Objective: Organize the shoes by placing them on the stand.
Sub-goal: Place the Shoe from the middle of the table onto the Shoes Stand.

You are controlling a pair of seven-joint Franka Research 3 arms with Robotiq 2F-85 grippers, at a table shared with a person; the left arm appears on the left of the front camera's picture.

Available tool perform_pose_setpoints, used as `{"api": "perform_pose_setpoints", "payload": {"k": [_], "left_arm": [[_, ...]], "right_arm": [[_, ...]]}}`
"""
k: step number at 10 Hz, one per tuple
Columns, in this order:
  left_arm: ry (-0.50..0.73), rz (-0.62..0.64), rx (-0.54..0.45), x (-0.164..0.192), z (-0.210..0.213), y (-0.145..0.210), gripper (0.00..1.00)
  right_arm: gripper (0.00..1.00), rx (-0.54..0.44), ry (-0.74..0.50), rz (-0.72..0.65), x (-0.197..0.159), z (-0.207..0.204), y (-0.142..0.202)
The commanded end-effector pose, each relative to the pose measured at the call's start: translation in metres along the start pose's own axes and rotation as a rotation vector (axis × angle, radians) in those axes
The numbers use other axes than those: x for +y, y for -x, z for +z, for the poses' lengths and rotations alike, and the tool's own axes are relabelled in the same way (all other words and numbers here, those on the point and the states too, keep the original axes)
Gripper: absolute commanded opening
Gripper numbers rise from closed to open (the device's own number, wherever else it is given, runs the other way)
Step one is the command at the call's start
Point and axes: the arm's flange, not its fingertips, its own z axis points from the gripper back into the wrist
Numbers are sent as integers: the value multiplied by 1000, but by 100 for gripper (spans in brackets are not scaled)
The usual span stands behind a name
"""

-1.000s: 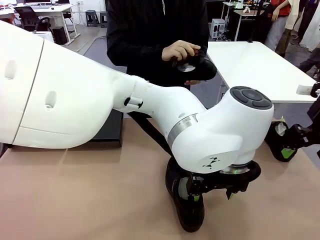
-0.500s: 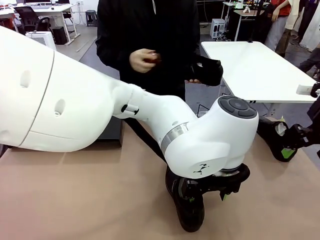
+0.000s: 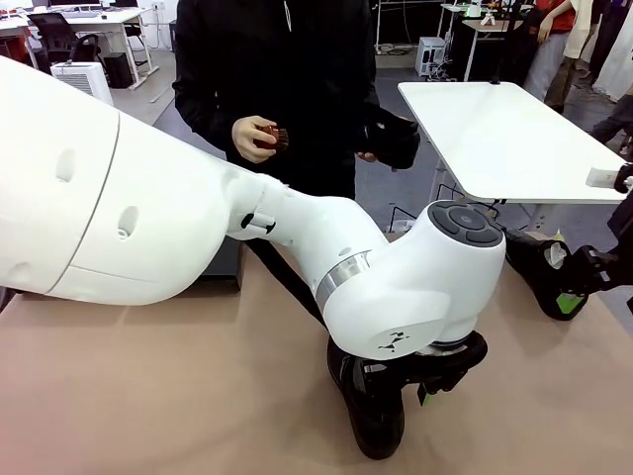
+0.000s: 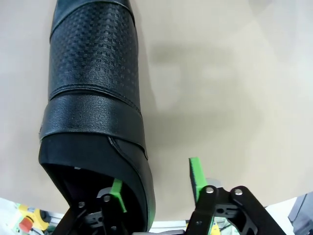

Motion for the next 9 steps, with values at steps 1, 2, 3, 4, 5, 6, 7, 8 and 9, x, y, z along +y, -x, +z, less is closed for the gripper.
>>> {"api": "perform_pose_setpoints", "payload": {"k": [1,2,3,4,5,6,7,8,9], "left_arm": [[-22,24,-40,-1,-3,3,42],[-28,24,-40,0,-3,2,32],[-30,25,-41,0,-3,2,22],[-31,26,-42,1,-3,2,12],[-30,26,-42,1,-3,2,2],[-29,25,-42,1,-4,2,0],[-31,23,-39,2,-4,1,0],[-28,22,-32,4,-4,1,0],[-25,0,-15,4,-3,1,0]], "right_arm": [[100,2,-6,1,0,-1,0],[100,2,-6,1,0,-1,0],[100,2,-6,1,0,-1,0],[100,2,-6,1,0,-1,0],[100,2,-6,1,0,-1,0],[100,2,-6,1,0,-1,0],[100,2,-6,1,0,-1,0],[100,2,-6,1,0,-1,0],[100,2,-6,1,0,-1,0]]}}
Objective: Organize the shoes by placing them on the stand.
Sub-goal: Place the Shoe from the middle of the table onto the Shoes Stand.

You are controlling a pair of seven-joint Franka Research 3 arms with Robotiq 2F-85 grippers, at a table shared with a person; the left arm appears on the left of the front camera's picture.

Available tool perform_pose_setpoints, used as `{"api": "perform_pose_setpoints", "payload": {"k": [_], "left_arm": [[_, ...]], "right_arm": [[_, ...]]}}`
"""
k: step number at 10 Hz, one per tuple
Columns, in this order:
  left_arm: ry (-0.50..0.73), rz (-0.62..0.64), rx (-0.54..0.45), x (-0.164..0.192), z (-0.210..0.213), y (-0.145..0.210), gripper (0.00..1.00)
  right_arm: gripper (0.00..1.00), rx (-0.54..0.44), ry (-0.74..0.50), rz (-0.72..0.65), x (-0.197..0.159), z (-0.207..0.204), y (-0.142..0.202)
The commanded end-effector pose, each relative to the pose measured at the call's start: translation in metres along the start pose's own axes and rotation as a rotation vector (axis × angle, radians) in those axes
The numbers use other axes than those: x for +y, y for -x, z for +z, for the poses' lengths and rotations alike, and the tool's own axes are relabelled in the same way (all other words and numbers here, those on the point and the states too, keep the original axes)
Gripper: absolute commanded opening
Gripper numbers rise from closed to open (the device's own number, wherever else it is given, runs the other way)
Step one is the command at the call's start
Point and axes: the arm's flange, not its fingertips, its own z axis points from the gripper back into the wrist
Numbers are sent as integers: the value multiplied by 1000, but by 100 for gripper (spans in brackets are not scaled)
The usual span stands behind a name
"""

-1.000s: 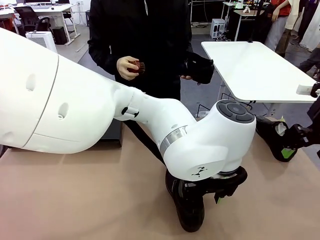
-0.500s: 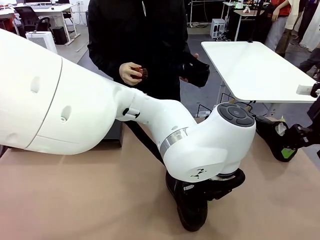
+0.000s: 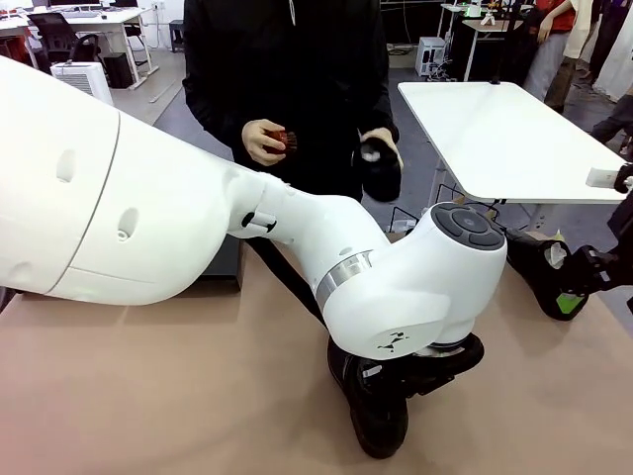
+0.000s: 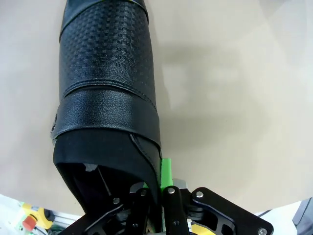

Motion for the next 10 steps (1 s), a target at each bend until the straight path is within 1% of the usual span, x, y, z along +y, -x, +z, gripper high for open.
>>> {"api": "perform_pose_setpoints", "payload": {"k": [1,2,3,6,8,9,10], "left_arm": [[22,-11,26,3,4,3,0],[36,-19,46,8,17,7,0],[68,-29,15,20,40,14,0],[145,-47,4,60,90,31,0],[189,-137,-56,112,148,42,0],[190,-246,-28,135,169,48,0],[237,-321,-22,153,186,57,0]], "right_arm": [[100,2,-6,1,0,-1,0],[100,2,-6,1,0,-1,0],[100,2,-6,1,0,-1,0],[100,2,-6,1,0,-1,0],[100,2,-6,1,0,-1,0],[100,2,-6,1,0,-1,0],[100,2,-6,1,0,-1,0]]}}
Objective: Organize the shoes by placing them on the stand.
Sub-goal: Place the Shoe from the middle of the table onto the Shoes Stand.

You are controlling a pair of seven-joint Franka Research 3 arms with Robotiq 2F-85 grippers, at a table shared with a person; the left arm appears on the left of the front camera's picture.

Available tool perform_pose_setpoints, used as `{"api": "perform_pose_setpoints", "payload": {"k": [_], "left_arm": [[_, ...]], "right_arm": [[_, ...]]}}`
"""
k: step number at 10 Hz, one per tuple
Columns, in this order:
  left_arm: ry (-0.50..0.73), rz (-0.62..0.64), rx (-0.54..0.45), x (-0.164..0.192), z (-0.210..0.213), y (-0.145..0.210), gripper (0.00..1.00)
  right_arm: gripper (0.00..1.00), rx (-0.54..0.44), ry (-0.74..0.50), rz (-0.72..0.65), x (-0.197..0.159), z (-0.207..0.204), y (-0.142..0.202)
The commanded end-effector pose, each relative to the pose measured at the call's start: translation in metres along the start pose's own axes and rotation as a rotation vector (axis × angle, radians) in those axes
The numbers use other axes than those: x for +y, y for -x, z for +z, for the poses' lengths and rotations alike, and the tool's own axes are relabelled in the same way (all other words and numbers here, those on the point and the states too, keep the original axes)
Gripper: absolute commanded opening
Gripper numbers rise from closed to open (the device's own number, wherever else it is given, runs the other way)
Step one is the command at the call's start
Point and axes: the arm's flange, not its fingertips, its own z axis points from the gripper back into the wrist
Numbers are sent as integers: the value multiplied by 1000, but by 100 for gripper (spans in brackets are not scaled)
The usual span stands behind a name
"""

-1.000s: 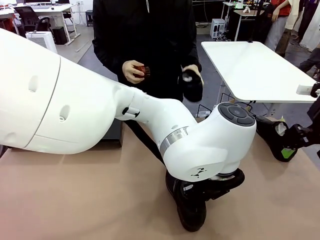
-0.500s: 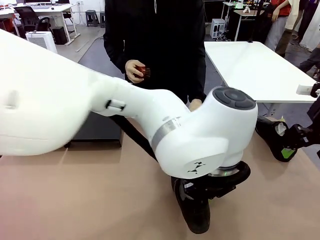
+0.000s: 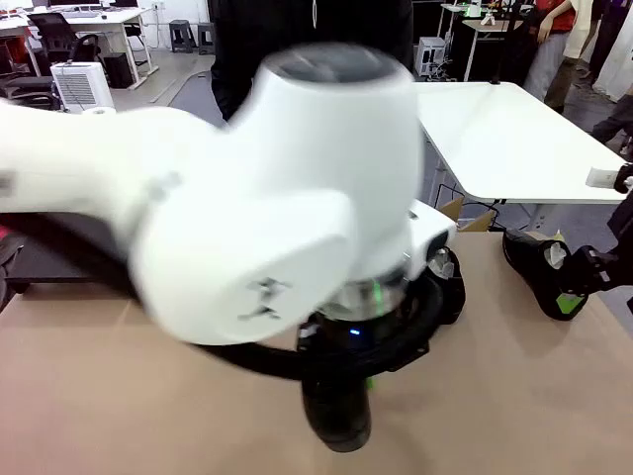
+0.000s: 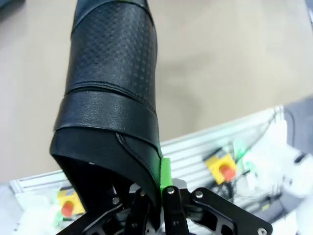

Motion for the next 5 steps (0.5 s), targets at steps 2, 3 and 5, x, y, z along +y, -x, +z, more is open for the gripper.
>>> {"api": "perform_pose_setpoints", "payload": {"k": [2,3,5], "left_arm": [[71,-142,-37,51,52,30,0],[55,-159,-47,57,58,34,0],[49,-149,-33,41,57,33,0]], "right_arm": [[100,2,-6,1,0,0,0],[100,2,-6,1,0,0,0],[100,2,-6,1,0,0,0]]}}
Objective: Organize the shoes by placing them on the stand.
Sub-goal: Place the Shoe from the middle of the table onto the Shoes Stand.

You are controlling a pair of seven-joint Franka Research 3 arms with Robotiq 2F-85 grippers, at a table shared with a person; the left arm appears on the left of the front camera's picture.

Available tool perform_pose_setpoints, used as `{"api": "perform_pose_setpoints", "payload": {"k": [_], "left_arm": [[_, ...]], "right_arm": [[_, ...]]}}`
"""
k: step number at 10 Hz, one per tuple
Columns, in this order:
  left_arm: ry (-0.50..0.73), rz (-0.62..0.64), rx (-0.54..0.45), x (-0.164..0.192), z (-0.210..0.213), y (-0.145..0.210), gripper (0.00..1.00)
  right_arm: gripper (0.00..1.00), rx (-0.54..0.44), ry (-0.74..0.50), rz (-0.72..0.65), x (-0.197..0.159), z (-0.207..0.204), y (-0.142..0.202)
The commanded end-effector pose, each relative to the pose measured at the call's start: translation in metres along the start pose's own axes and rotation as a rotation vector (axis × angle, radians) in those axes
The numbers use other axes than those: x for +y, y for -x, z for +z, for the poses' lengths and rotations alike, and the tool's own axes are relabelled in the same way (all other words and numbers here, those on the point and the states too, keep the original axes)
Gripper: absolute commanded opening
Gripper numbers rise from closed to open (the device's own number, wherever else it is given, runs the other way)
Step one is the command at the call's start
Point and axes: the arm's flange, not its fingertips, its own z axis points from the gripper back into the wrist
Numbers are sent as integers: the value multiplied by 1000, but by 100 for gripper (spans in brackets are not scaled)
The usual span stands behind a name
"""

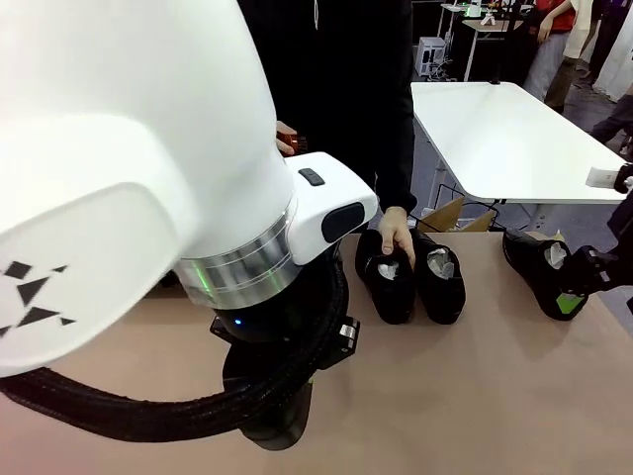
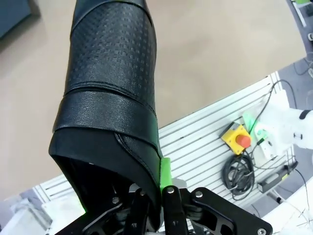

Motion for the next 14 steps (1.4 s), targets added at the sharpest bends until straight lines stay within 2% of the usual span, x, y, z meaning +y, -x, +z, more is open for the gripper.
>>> {"api": "perform_pose_setpoints", "payload": {"k": [1,6,7,8,10,12,13,14], "left_arm": [[22,-8,16,-14,-3,-5,0],[22,-8,16,-14,-3,-5,0],[22,-8,16,-14,-3,-5,0],[22,-8,16,-14,-3,-5,0],[5,-2,20,-13,-8,-2,0],[-13,10,-52,47,-13,-32,0],[0,-6,-53,77,-16,-49,0],[-53,-5,-65,105,-18,-70,0]], "right_arm": [[100,2,-6,1,0,0,0],[100,0,0,0,0,0,0],[100,-1,2,-11,-35,10,-1],[100,-1,-63,-54,-63,17,-2],[100,9,-88,-32,-65,13,-1],[100,28,-100,-43,-63,11,-8],[100,1,-84,-66,-69,10,1],[100,1,-84,-66,-69,10,1]]}}
